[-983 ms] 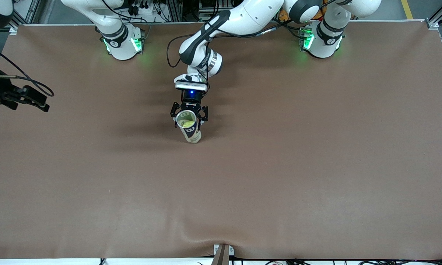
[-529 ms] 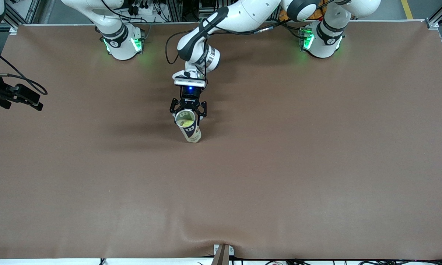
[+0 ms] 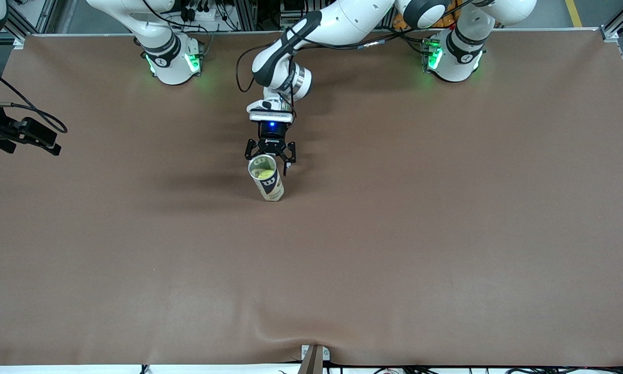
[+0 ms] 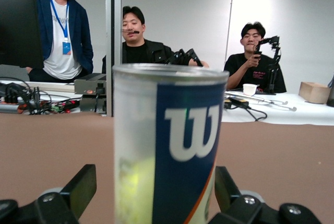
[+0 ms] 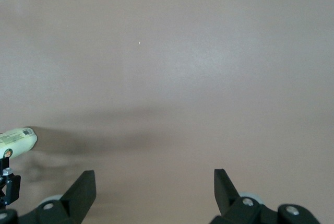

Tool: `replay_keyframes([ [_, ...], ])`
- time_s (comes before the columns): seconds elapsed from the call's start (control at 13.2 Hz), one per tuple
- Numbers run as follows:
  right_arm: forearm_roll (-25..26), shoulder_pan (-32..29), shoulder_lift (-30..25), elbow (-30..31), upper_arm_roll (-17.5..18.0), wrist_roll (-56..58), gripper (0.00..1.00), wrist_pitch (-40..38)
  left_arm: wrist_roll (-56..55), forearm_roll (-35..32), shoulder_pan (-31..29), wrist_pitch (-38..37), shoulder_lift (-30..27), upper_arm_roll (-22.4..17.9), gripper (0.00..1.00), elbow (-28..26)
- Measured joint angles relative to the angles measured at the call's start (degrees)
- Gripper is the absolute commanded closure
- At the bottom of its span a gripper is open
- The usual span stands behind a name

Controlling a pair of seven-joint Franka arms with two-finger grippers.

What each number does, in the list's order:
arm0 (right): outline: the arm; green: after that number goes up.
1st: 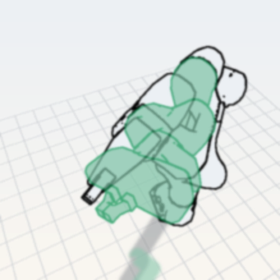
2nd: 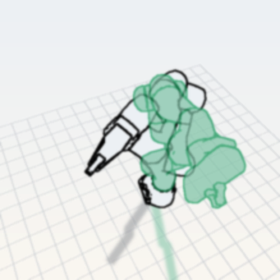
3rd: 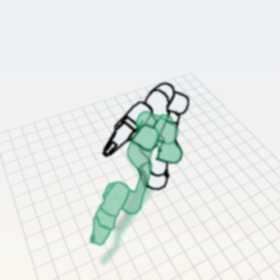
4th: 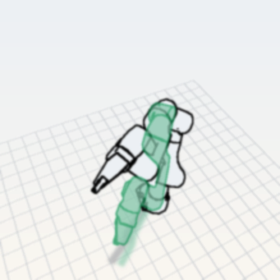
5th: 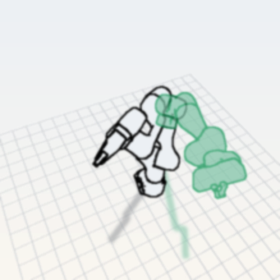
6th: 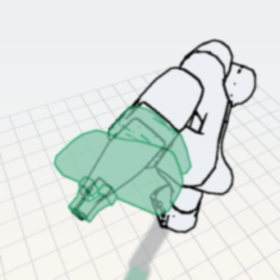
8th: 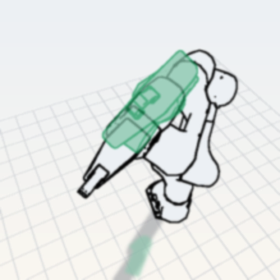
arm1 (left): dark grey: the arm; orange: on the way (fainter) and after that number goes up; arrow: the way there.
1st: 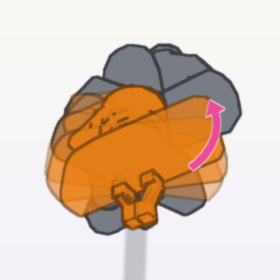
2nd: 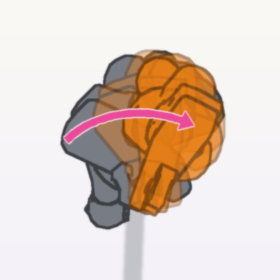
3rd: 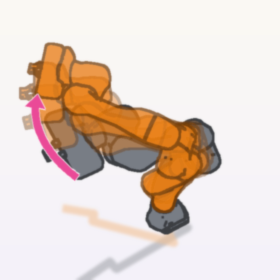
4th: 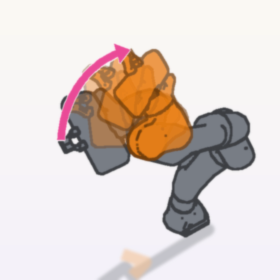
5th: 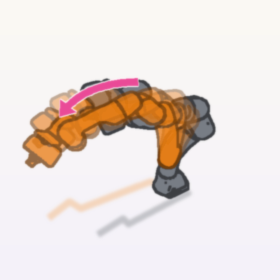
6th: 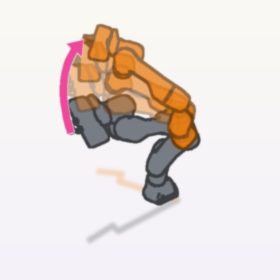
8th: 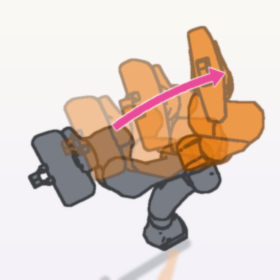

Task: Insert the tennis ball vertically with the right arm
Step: 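Open the left gripper and lift it off the upright can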

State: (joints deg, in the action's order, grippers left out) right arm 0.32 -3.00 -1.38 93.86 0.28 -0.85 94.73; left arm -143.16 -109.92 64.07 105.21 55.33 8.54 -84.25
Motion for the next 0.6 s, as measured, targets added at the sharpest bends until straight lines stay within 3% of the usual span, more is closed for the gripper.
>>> replay_keyframes([
  [0.23, 0.0, 0.0, -0.1, 0.0, 0.0, 0.0, 0.00, 0.0, 0.1, 3.9, 0.2, -4.0, -0.7, 3.7, 0.00, -2.0],
  [0.6, 0.0, 0.0, -0.3, 0.0, 0.0, 0.0, 0.00, -0.2, 3.4, 18.8, 0.8, -10.5, -3.7, 13.4, 0.00, -2.7],
])
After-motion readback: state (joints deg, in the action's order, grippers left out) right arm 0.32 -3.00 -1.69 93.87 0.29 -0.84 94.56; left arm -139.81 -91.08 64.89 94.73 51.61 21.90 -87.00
